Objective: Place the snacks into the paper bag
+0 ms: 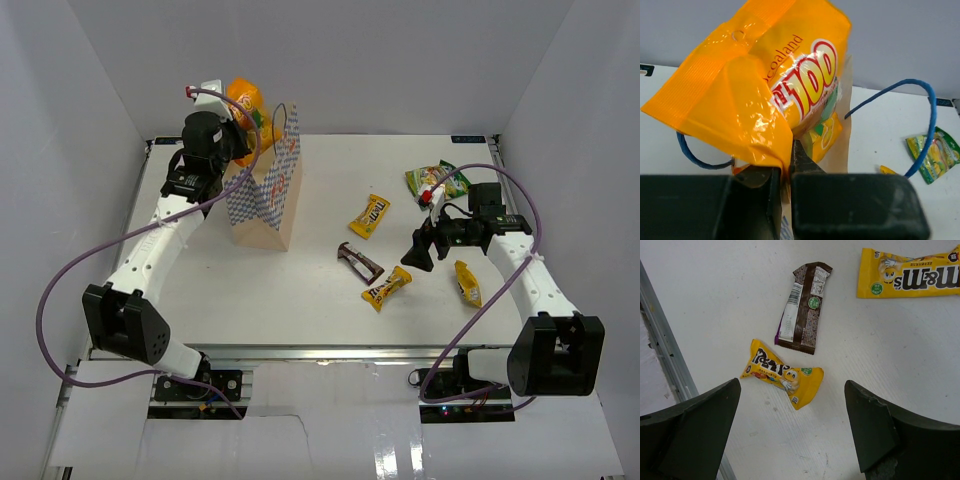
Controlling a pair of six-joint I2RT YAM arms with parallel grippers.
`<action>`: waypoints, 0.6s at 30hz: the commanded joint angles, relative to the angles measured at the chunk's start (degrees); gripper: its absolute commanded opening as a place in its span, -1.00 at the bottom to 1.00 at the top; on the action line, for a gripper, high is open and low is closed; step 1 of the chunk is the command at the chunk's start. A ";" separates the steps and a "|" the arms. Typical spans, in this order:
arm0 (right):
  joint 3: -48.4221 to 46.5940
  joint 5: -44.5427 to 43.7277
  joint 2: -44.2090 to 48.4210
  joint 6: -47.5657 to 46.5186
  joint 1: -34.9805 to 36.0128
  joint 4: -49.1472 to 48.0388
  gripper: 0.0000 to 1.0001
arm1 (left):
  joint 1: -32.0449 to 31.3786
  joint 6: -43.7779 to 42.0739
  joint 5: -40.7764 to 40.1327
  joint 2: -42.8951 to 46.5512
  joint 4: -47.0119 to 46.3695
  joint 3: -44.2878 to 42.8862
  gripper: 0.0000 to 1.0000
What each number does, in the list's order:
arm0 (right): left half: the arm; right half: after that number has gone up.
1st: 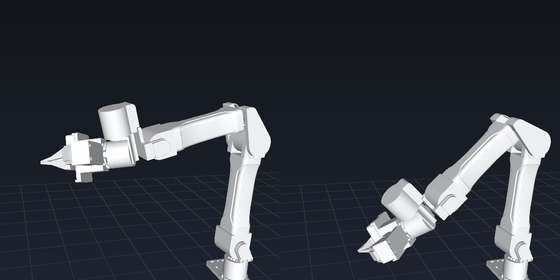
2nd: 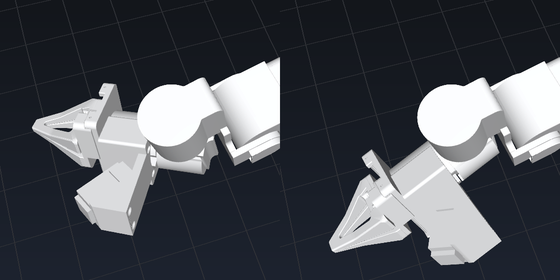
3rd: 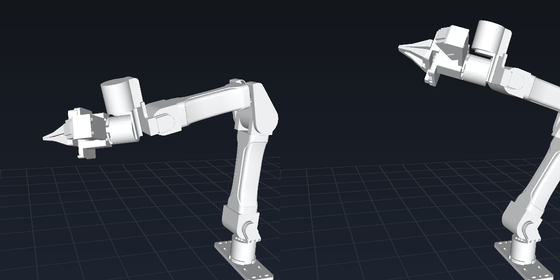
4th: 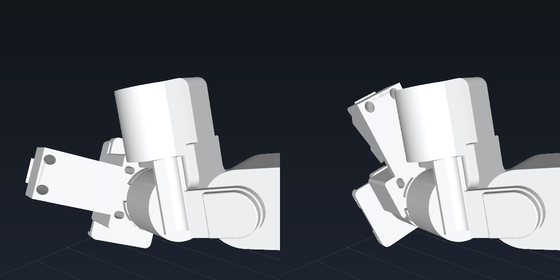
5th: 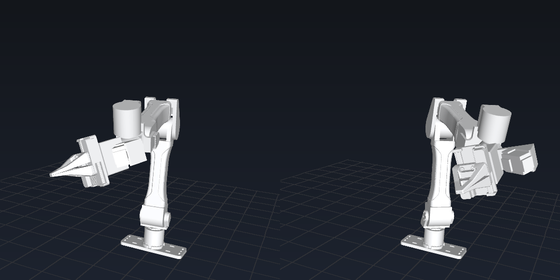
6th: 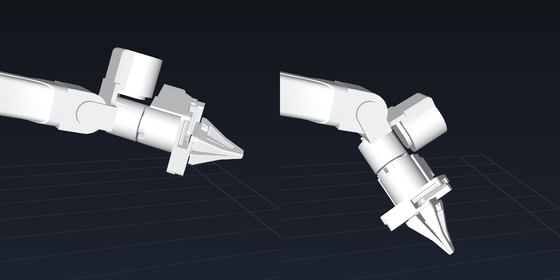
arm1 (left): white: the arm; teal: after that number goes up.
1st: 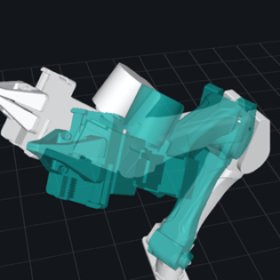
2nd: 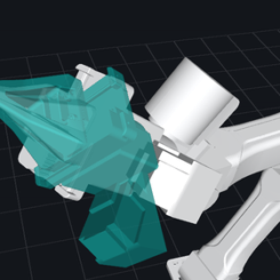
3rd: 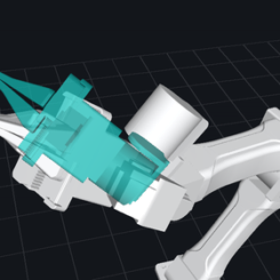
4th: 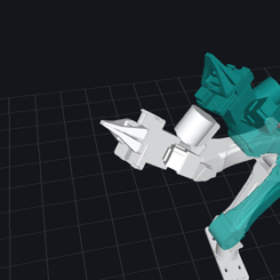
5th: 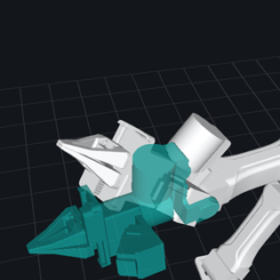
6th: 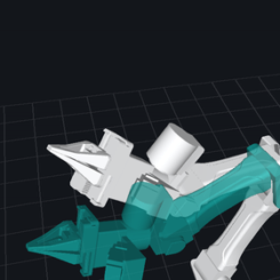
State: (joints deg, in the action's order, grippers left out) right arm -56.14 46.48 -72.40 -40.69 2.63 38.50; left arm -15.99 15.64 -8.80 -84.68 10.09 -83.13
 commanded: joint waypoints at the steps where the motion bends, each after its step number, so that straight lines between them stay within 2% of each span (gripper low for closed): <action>1: -1.43 0.98 -0.63 -0.09 -0.17 -0.18 0.80 | -0.36 -1.40 0.08 2.86 -6.75 -0.63 -0.60; 5: -1.43 1.68 -1.16 -0.18 -0.26 0.26 0.80 | -0.36 -2.19 2.82 3.03 -6.75 0.16 -0.24; 8: -1.34 2.04 -1.51 -0.27 -0.17 0.52 0.81 | -0.36 -2.63 4.22 3.21 -6.57 0.34 -0.11; 14: -1.25 2.12 -1.87 -0.27 -0.26 0.61 0.80 | -0.36 -2.81 6.33 4.09 -6.31 -0.10 -0.04; 15: -1.34 2.12 -1.95 -0.36 -0.17 0.61 0.80 | -0.45 -2.81 7.47 4.61 -6.13 -0.62 0.15; 16: -1.34 2.12 -1.95 0.08 -0.17 0.52 0.80 | -0.36 -2.81 7.83 4.88 -5.96 -0.89 0.25; 18: -1.25 1.69 -2.30 1.74 -0.09 -0.09 0.81 | -0.45 -2.89 8.71 5.84 -4.99 -1.50 0.28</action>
State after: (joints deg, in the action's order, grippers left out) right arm -56.14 46.89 -74.32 -40.40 2.63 38.92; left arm -16.01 13.30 -2.94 -83.29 4.78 -82.87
